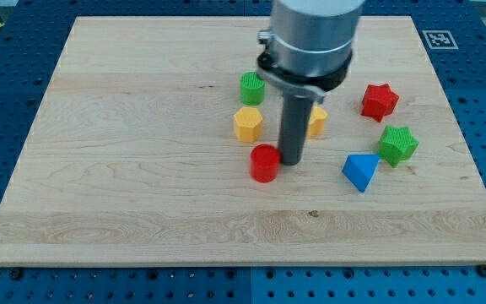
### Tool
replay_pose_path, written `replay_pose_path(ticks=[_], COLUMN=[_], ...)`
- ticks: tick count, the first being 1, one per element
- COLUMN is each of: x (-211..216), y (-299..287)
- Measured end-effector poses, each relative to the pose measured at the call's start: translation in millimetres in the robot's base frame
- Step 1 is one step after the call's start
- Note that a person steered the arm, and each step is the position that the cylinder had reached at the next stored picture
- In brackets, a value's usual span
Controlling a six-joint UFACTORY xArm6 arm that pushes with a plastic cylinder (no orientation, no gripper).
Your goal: Move the red circle to the bottom left
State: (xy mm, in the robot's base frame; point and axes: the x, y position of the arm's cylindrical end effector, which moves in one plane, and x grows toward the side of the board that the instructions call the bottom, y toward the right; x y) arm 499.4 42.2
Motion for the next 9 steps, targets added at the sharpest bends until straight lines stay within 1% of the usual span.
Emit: replay_pose_path(ticks=[2, 3, 4, 6, 8, 9], x=[39, 44, 38, 28, -1, 2], y=[-61, -97, -139, -193, -206, -221])
